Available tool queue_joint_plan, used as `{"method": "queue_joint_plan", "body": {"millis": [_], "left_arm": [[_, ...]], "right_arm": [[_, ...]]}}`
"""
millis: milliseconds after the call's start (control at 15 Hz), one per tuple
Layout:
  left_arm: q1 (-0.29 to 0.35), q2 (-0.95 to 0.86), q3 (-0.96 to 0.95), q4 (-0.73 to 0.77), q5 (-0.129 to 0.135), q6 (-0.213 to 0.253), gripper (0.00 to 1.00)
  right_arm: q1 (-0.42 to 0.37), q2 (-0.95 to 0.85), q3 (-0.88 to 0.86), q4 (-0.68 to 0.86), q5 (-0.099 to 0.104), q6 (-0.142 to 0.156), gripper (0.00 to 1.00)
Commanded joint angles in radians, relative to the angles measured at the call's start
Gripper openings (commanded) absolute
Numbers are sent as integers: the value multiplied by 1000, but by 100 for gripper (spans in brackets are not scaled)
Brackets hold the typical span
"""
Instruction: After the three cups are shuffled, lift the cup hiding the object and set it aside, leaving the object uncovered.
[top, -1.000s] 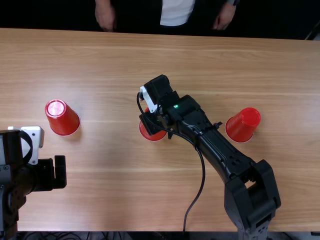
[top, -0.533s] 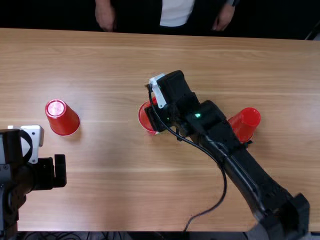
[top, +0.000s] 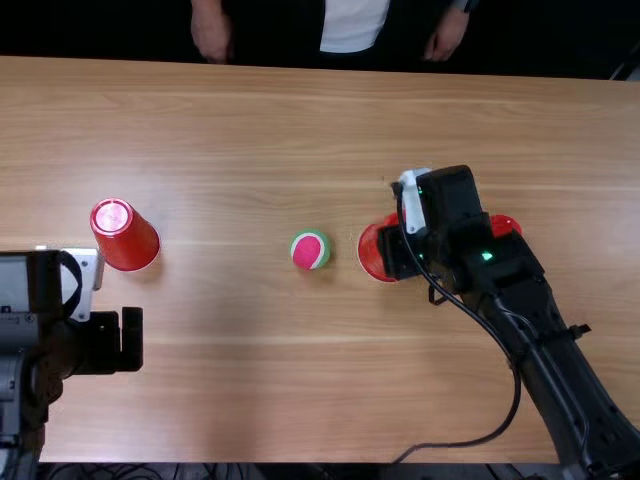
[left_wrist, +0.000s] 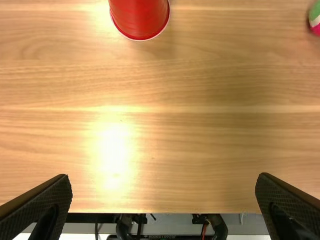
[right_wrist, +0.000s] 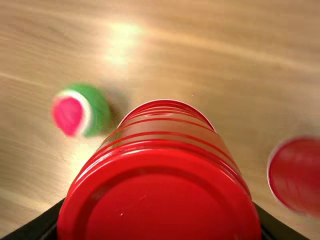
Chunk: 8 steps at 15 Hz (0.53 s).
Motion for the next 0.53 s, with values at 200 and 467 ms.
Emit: {"method": "queue_joint_plan", "body": {"millis": [200, 467], "left_arm": [[-24, 8, -9, 1, -3, 3, 100], [-26, 8, -12, 1, -3, 3, 100]], "right_arm": [[-23, -32, -138, 26, 0, 12, 0], [-17, -22, -233, 195, 4, 13, 0]]}}
